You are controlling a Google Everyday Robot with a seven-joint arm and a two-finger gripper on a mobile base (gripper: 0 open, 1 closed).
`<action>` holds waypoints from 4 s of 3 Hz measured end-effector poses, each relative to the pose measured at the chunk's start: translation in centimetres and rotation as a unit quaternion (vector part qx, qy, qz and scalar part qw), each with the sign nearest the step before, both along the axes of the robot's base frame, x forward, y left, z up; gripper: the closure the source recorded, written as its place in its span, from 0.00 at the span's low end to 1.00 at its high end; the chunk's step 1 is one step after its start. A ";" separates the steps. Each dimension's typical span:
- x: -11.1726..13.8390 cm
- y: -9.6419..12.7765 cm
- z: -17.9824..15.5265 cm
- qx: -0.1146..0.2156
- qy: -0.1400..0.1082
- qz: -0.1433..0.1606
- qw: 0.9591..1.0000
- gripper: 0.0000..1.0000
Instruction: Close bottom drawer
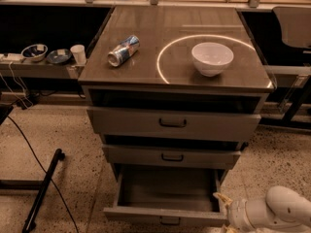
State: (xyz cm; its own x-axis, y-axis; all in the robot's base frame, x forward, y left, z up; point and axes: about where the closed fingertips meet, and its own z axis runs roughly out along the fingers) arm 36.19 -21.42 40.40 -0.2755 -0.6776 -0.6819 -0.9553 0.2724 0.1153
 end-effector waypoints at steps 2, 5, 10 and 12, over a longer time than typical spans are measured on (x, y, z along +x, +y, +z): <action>0.8 0.7 -3.5 0.063 -0.009 0.001 0.998 0.00; -3.6 3.4 -12.1 0.152 -0.099 0.044 0.983 0.66; 4.0 3.2 -26.8 0.171 -0.205 -0.078 0.961 1.00; 4.5 3.9 -27.0 0.164 -0.211 -0.071 0.961 1.00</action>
Offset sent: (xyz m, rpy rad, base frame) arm -0.0246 0.0198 -0.1279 0.3954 -0.1587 0.0860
